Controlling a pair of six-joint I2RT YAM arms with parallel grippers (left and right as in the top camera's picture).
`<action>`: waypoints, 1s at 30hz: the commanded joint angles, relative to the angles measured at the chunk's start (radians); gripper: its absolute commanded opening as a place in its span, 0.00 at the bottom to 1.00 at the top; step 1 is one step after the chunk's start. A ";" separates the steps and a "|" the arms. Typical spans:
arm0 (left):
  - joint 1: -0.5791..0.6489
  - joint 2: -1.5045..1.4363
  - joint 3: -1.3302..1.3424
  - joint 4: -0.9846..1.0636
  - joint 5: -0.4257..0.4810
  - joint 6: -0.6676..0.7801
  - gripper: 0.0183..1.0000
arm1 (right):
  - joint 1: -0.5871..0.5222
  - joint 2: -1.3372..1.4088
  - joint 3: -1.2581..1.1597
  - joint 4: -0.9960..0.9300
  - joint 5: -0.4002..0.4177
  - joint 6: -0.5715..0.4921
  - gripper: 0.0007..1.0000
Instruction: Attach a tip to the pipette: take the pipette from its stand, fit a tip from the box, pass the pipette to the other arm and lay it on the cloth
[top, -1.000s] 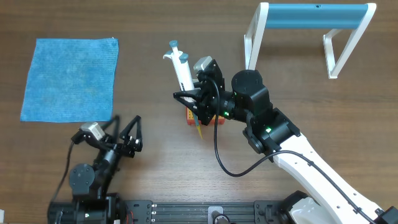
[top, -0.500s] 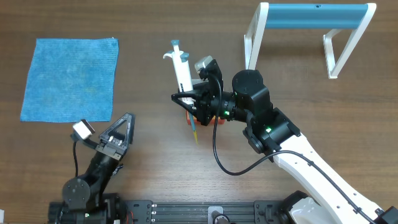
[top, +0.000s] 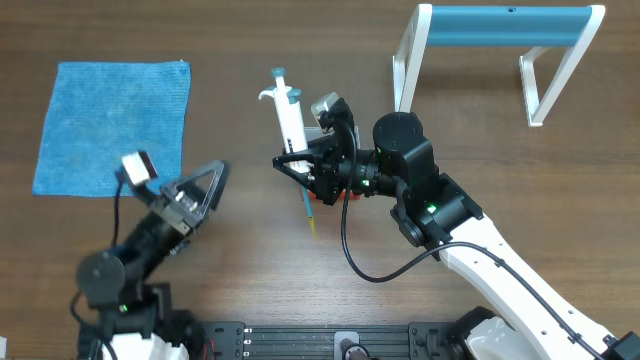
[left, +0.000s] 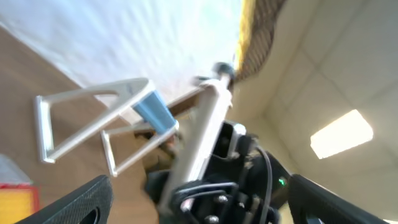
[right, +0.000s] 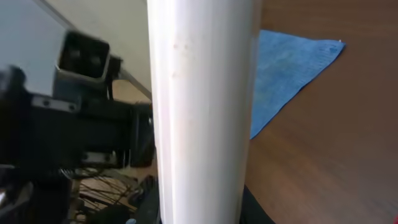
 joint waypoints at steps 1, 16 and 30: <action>0.003 0.270 0.225 0.010 0.296 0.216 0.90 | 0.005 -0.013 0.022 0.009 -0.071 0.041 0.08; -0.235 0.745 0.480 0.272 0.366 0.260 0.89 | 0.005 -0.013 0.023 0.010 -0.164 0.086 0.08; -0.213 0.761 0.482 0.171 0.365 0.279 0.01 | -0.063 -0.013 0.022 0.009 -0.164 0.085 0.62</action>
